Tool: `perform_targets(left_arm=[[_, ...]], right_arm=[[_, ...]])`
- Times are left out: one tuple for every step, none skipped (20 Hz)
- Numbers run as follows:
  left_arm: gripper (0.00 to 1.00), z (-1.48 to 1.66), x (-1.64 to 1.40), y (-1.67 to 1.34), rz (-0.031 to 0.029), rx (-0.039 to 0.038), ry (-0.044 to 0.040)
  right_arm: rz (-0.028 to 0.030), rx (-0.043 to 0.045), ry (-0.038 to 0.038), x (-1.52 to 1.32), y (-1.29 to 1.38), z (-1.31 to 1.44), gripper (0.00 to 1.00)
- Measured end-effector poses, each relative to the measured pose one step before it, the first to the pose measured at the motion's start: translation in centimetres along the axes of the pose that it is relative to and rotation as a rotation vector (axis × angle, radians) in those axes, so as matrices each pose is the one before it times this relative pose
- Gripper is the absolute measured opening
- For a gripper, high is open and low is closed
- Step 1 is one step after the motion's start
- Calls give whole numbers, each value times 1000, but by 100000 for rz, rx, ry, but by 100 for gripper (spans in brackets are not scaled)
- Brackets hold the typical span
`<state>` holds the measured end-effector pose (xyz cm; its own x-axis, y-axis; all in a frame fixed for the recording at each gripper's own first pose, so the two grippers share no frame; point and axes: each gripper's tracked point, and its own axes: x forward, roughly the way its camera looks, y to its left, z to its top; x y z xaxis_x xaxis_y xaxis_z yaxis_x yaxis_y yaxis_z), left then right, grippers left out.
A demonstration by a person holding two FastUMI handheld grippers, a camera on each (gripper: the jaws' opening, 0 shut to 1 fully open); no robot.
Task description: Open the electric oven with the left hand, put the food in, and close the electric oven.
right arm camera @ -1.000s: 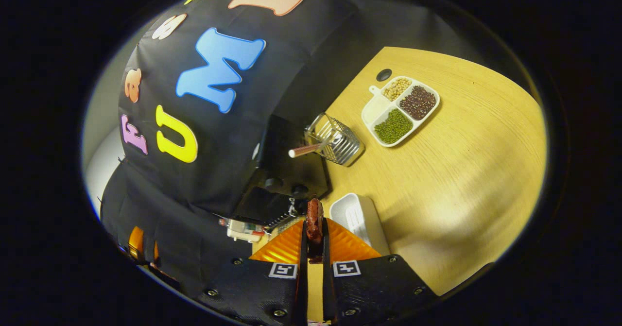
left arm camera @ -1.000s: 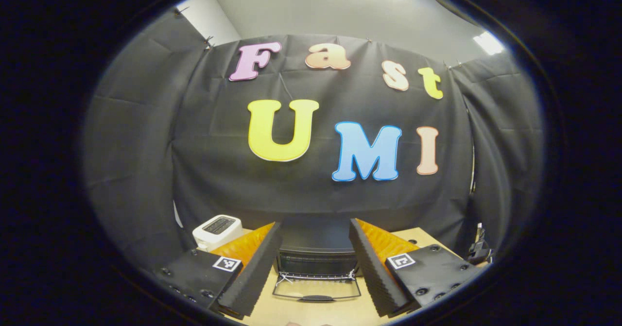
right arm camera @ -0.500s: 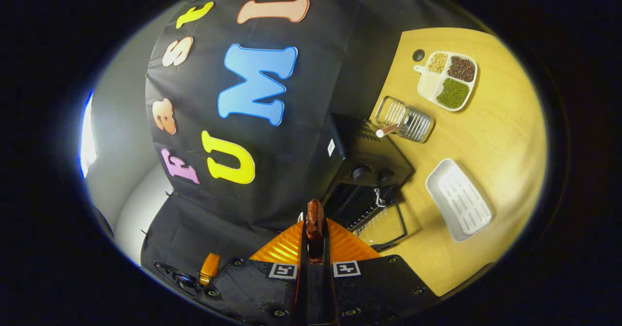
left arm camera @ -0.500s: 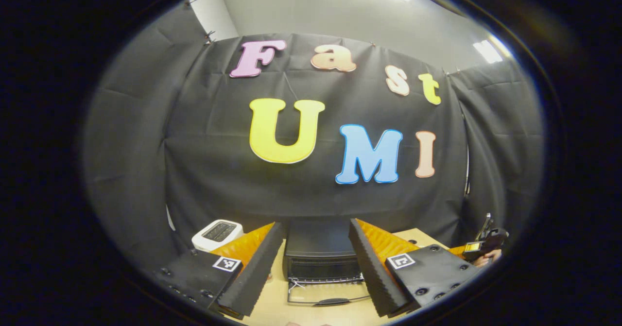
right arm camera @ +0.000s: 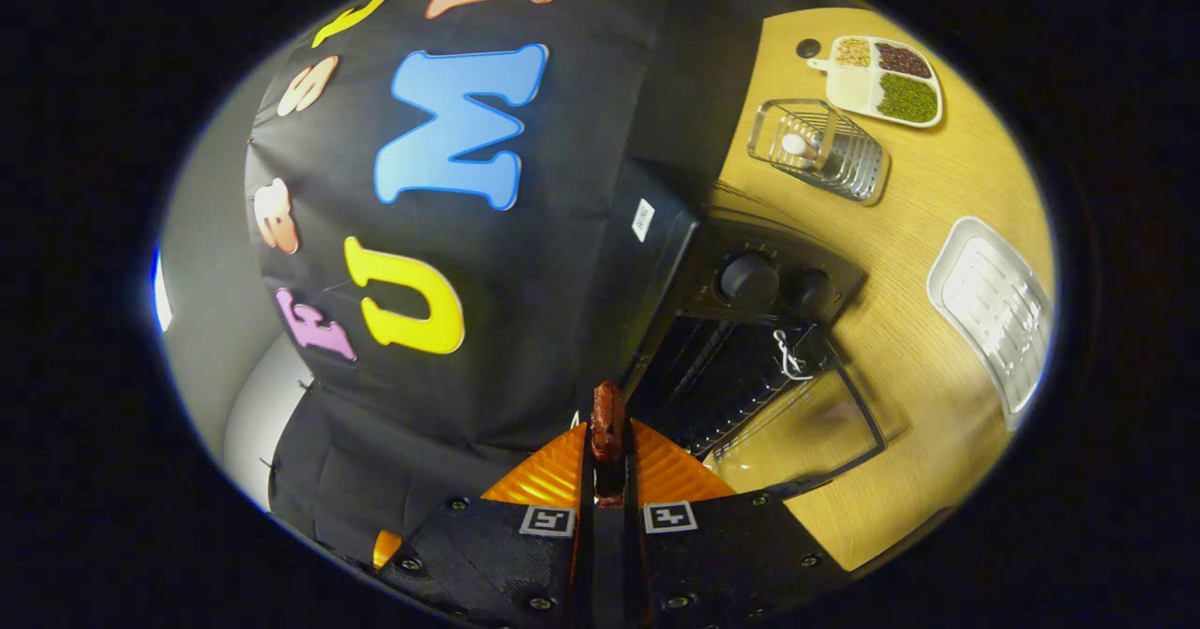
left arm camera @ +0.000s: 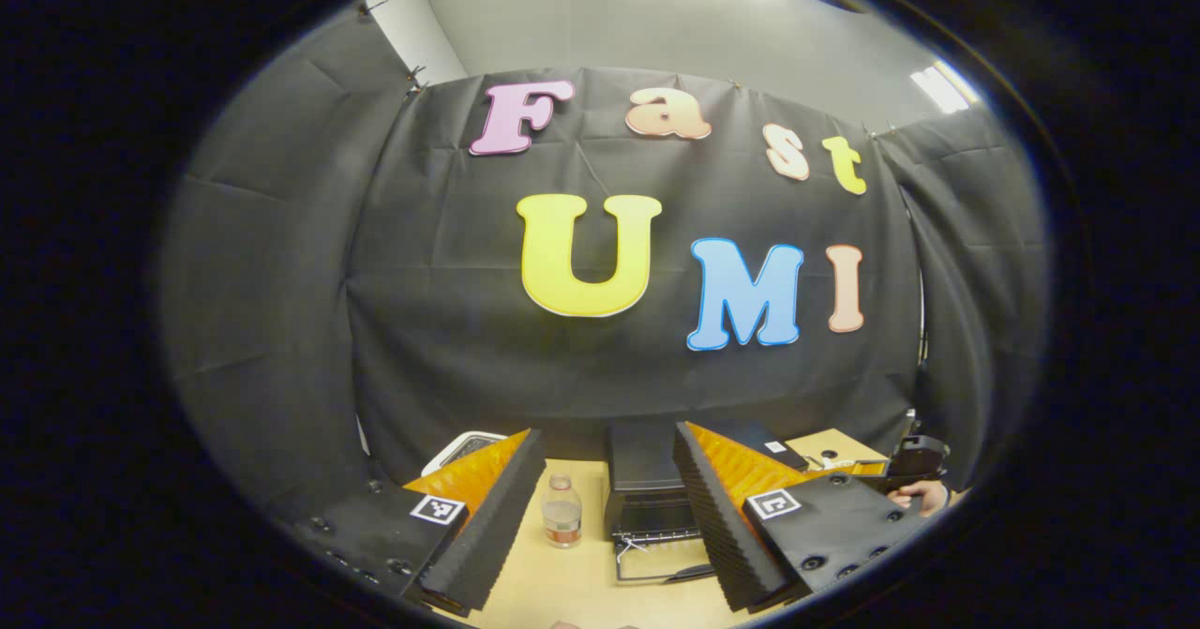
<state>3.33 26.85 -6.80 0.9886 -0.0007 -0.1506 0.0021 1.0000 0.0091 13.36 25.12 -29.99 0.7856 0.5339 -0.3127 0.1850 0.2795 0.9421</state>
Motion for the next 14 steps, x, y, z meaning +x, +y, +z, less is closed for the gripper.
perform_targets(left_arm=[[97, -274, -113, 567, 443, 114, 1027], [93, -367, -70, 625, 848, 39, 1250], [98, -360, -101, 584, 957, -7, 894], [94, -229, -108, 692, 922, -265, 788], [98, -332, 54, 663, 919, -380, 720], [94, -170, 35, 662, 982, -381, 826], [94, -310, 46, 754, 1089, -347, 920], [98, -455, -82, 1046, 1324, -401, 801], [98, -331, 5, 731, 1042, -509, 633], [98, -58, -9, 654, 953, -500, 508], [94, -65, -37, 588, 573, -363, 425], [98, -406, 61, 562, 468, -276, 443], [94, -228, 84, 381, 313, -217, 585], [94, -267, 268, 225, 0, -385, 503]], right_arm=[[-2015, 2625, -1334, 1271, -709, -197, 13], [-1623, 2473, -1165, 1354, -761, -160, 13], [-2191, 1739, -1196, 1393, -745, -275, 12], [-1985, 899, -1046, 1232, -756, -142, 13], [-1378, 890, -606, 1108, -430, -439, 13], [-698, 1552, -725, 1151, -342, -281, 13], [-1, 2081, -1320, 1202, -140, -209, 13], [172, 1394, -1239, 1231, -156, -126, 12], [-1139, 565, -1169, 1054, -310, -281, 12], [-789, -71, -1103, 825, -249, -55, 13], [53, -380, -986, 791, -26, -91, 13], [-1720, -1287, -848, 732, -219, -19, 13], [-2412, -2716, -1471, 652, -327, 105, 13], [-1329, -2368, -1526, 415, 19, 265, 13]])
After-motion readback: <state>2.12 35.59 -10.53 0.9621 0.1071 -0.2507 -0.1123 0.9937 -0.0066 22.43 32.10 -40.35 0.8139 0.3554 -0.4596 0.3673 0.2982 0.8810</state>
